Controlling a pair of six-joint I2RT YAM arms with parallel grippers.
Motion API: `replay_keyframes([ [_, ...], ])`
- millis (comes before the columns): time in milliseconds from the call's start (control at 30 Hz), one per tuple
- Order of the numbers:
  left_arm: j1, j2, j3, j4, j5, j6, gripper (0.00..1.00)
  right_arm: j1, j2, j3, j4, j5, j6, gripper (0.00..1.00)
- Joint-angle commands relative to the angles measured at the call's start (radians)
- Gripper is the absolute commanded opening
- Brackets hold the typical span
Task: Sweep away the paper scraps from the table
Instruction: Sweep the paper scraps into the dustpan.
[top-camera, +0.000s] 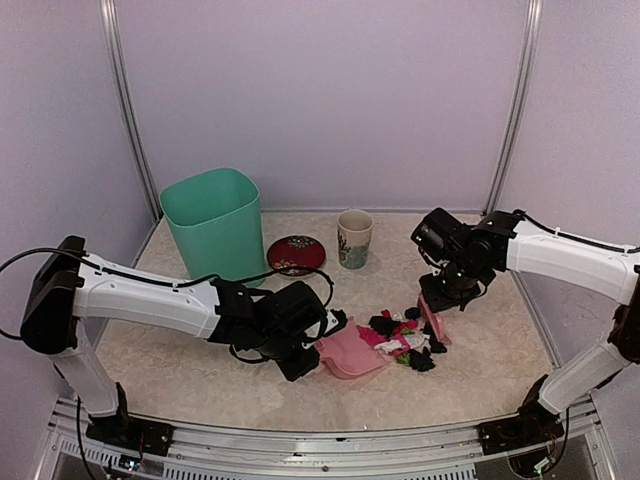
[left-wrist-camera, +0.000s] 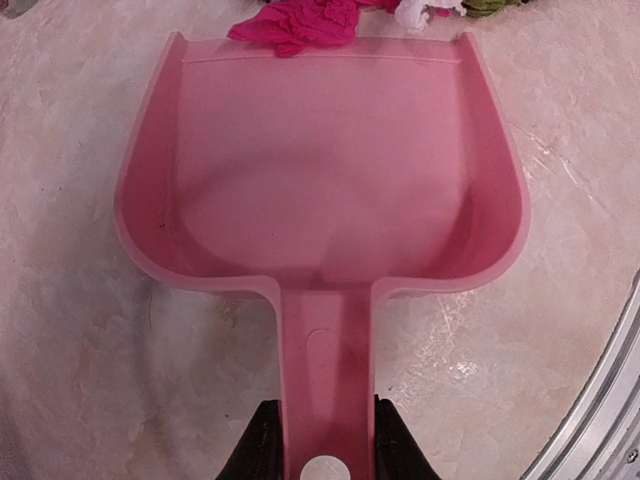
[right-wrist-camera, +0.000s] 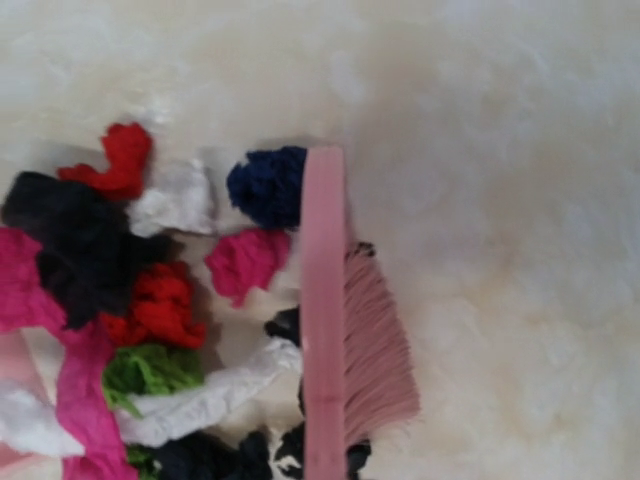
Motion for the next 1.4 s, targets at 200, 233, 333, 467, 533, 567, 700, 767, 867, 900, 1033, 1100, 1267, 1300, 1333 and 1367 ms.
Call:
replay_keyframes([
  [200,0.013,0.035,0.023,0.006,0.003,0.024,0.0,0.084,0.105,0.073,0.097,-0.088,-0.079,0.0],
  [233,0.012,0.036,0.023,0.008,0.004,0.022,0.0,0.094,0.113,0.082,0.102,-0.092,-0.078,0.0],
  [333,0.013,0.035,0.007,0.028,0.011,0.013,0.0,0.123,0.134,0.111,0.114,-0.117,-0.078,0.0],
  [467,0.017,0.027,-0.03,0.068,0.014,-0.01,0.0,0.152,0.155,0.139,0.133,-0.142,-0.078,0.0],
  [533,0.018,0.027,-0.046,0.084,0.014,-0.022,0.0,0.166,0.164,0.148,0.143,-0.159,-0.078,0.0],
  [567,0.019,0.028,-0.054,0.094,0.012,-0.031,0.0,0.172,0.167,0.154,0.147,-0.167,-0.094,0.0],
  [700,0.023,0.025,-0.09,0.139,0.006,-0.061,0.0,0.198,0.176,0.175,0.147,-0.186,-0.121,0.0],
  [767,0.025,0.021,-0.109,0.167,0.003,-0.077,0.0,0.206,0.177,0.187,0.138,-0.19,-0.125,0.0],
  [867,0.028,0.012,-0.144,0.214,-0.004,-0.092,0.0,0.211,0.168,0.197,0.116,-0.186,-0.129,0.0],
  [900,0.029,0.009,-0.154,0.232,-0.006,-0.097,0.0,0.213,0.164,0.199,0.112,-0.181,-0.13,0.0],
  [1033,0.03,0.003,-0.191,0.281,-0.03,-0.117,0.0,0.213,0.123,0.199,0.105,-0.151,-0.136,0.0],
  [1100,0.03,-0.001,-0.205,0.297,-0.039,-0.119,0.0,0.213,0.104,0.197,0.098,-0.118,-0.138,0.0],
  [1267,0.026,-0.022,-0.236,0.333,-0.034,-0.119,0.0,0.212,0.085,0.218,0.051,-0.003,-0.115,0.0],
  [1300,0.023,-0.027,-0.242,0.338,-0.035,-0.12,0.0,0.213,0.084,0.225,0.037,0.028,-0.107,0.0],
  [1333,0.021,-0.032,-0.248,0.341,-0.032,-0.121,0.0,0.213,0.083,0.23,0.023,0.054,-0.098,0.0],
  [1367,0.018,-0.035,-0.253,0.344,-0.03,-0.122,0.0,0.212,0.082,0.236,0.007,0.081,-0.093,0.0],
])
